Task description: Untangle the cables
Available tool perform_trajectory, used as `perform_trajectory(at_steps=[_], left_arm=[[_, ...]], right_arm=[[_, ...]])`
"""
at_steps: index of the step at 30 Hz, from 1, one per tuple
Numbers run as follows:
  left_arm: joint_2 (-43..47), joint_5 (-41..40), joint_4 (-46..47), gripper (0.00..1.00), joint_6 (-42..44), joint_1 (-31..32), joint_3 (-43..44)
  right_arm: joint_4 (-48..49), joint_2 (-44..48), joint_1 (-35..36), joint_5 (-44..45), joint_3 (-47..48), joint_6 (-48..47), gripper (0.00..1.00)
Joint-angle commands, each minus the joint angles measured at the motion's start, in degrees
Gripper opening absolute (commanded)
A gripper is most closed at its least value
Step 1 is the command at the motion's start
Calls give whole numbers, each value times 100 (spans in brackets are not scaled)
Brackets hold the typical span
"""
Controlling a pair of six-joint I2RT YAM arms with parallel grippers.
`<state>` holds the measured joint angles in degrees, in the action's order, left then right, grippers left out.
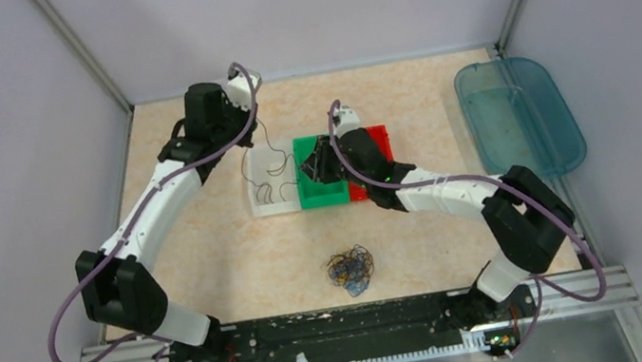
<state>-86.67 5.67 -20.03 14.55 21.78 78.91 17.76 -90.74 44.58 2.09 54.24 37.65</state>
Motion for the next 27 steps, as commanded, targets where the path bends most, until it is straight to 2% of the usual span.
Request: perform_trajectory(at_steps=[1,5,10,14,21,27], left_arm=[[5,-588,781,0,-128,27,-538],[65,-1381,1864,0,350,14,-1129],[238,-1785,3110,0,808,16,-1657],[131,-1634,3013,0,982,18,-1703],[-239,-656,1991,1,468,121,-1449],[-490,-666,2368,1,7,175,-1545]], right_arm=[[273,618,-127,134,-214,35,30],[220,875,-140,193,-382,-15,30],[163,994,-146,252,-499,-64,30],[234,993,-146,246,-589,-3,30],[152,1084,-148,287,-688,59,29],[114,1296,-147,379,-849,63,29]])
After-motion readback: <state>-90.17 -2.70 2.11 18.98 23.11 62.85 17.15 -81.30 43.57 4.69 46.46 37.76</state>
